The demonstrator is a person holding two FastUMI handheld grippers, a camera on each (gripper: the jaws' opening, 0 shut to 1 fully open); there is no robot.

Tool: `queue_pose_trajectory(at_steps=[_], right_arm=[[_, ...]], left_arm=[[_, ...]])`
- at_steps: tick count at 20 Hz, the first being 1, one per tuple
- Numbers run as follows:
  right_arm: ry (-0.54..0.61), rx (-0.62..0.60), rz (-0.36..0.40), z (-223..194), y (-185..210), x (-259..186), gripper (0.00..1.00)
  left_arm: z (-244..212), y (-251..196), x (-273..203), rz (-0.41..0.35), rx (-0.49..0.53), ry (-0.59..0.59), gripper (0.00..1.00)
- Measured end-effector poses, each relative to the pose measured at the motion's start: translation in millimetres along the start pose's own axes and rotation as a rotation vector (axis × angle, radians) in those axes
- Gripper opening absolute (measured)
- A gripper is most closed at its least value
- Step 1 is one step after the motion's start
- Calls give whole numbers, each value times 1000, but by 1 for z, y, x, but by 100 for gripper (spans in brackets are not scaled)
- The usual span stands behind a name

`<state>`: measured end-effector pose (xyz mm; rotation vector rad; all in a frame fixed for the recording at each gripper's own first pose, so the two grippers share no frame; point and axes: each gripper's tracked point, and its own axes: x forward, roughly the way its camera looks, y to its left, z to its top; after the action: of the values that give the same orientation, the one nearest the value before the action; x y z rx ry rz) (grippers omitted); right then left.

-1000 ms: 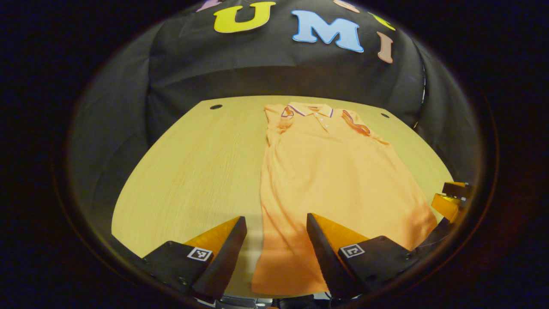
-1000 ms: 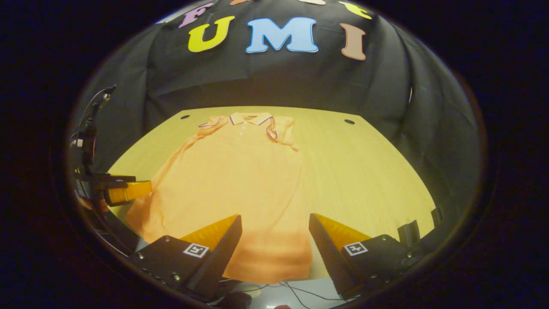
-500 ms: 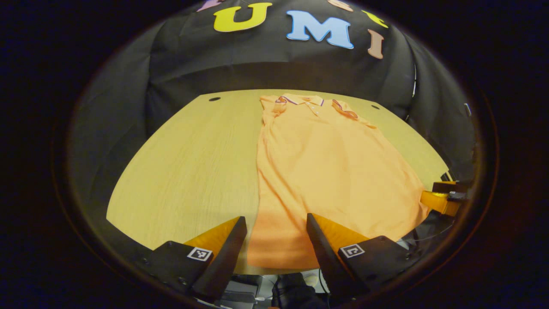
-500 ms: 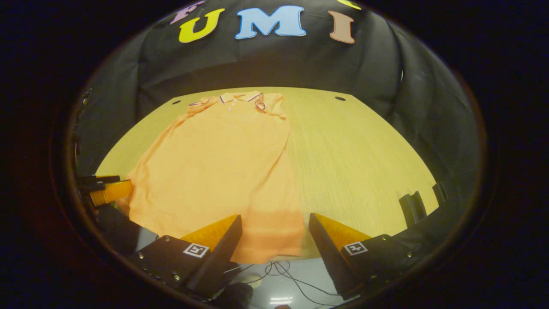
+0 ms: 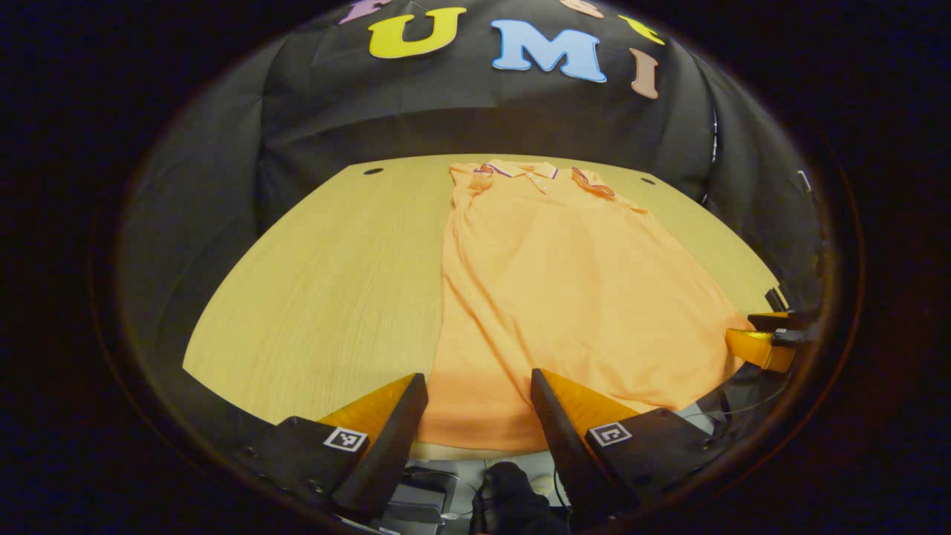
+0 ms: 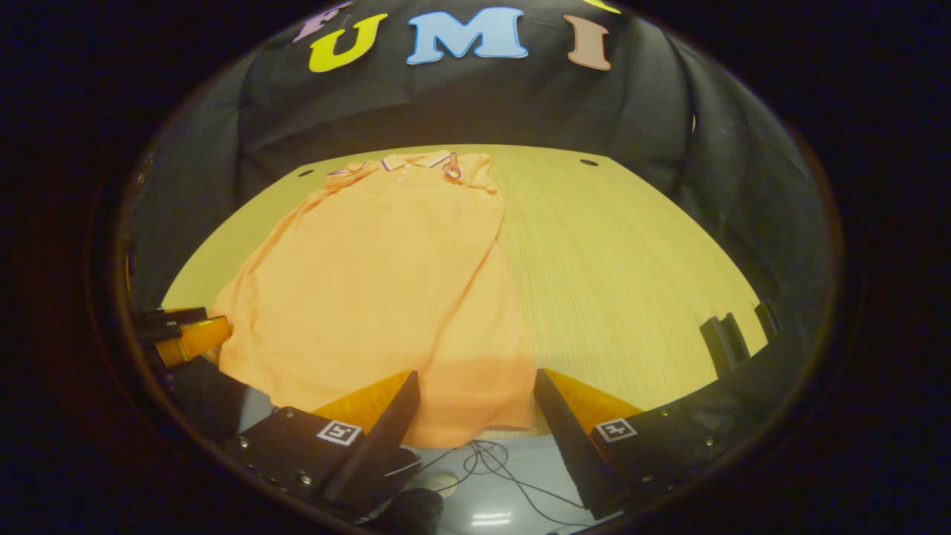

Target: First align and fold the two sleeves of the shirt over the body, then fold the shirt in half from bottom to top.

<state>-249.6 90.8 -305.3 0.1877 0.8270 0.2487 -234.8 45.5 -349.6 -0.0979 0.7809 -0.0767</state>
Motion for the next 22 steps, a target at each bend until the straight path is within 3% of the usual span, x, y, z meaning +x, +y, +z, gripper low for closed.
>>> queue_pose_trajectory(at_steps=[3,4,5,6,7,8,9,11,12,16,22], right_arm=[[-10,5,6,-1,4,-1,87],[-6,3,14,-1,7,-1,73],[-10,3,26,0,11,-1,68],[-11,7,34,-1,14,0,51],[-11,15,43,-1,16,-1,47],[-13,28,41,-2,16,-1,30],[-7,34,48,-2,15,-1,27],[2,70,47,-5,12,-5,27],[15,88,60,-2,14,-6,5],[4,69,75,7,13,-7,5],[-97,47,114,58,16,-33,5]], left_arm=[[-2,-8,-1,-5,32,-5,89],[0,-12,-2,-9,32,-9,80],[-1,-16,0,-19,45,-11,70],[0,-19,1,-21,51,-15,56],[0,-19,2,-19,50,-18,45],[1,-20,3,-18,48,-15,19],[0,-19,3,-19,46,-11,13],[3,-18,3,-26,31,-4,12],[2,-18,2,-28,27,-3,6],[6,-18,-1,-17,22,2,6],[43,-21,-18,5,-6,-65,6]])
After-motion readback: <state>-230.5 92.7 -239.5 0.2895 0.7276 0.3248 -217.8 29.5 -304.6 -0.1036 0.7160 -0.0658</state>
